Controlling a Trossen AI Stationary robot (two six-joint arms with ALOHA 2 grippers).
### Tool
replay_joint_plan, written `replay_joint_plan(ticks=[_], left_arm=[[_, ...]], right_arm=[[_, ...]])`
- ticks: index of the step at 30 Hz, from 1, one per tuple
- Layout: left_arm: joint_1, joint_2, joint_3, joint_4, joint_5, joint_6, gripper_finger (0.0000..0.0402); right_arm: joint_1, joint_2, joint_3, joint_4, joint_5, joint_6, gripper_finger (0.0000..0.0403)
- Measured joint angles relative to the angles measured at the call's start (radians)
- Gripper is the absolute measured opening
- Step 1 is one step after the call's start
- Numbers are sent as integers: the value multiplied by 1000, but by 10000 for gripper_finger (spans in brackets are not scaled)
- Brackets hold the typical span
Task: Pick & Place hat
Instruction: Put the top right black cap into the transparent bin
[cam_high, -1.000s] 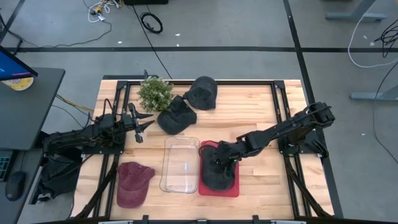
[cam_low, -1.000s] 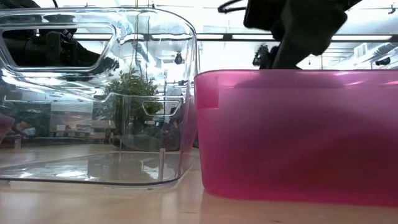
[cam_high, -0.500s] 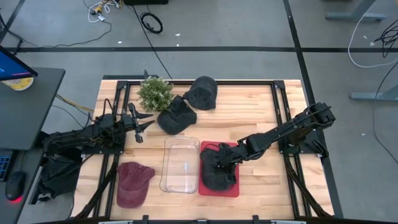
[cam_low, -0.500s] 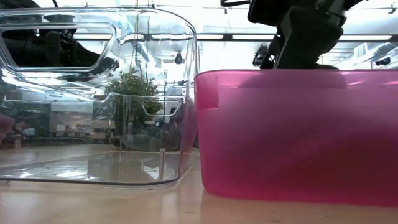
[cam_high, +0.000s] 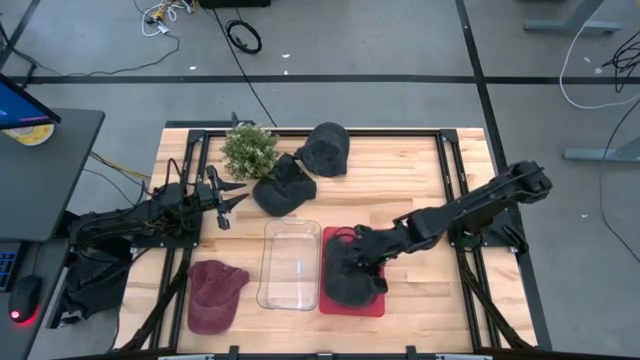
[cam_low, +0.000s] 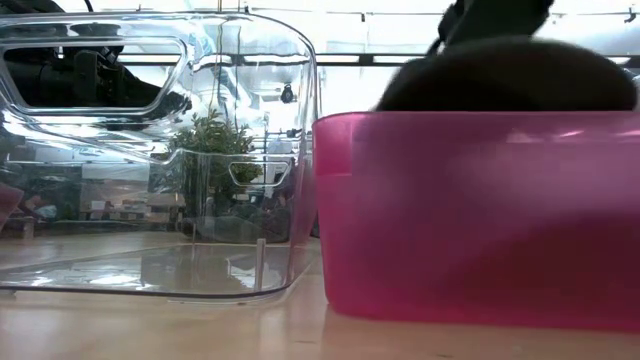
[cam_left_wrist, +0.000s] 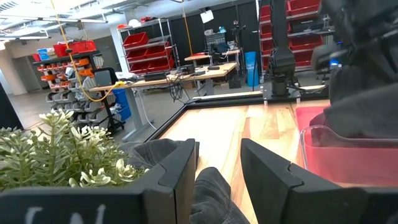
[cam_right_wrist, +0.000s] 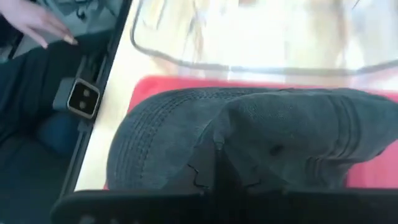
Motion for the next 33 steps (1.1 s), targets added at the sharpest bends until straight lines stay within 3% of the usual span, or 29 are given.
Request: replay_joint_plan(ticks=[4, 16, 28, 33], left_arm=[[0, 0, 0, 0, 0, 0, 133], [0, 0, 0, 0, 0, 0, 133], [0, 0, 0, 0, 0, 0, 133], [0, 0, 0, 0, 0, 0, 133]], right_arm=[[0, -25, 0, 75, 27, -56, 8], [0, -24, 1, 514, 80, -256, 7], [-10, 163, 2, 854, 81, -360, 7], [-28, 214, 2, 884, 81, -365, 7]])
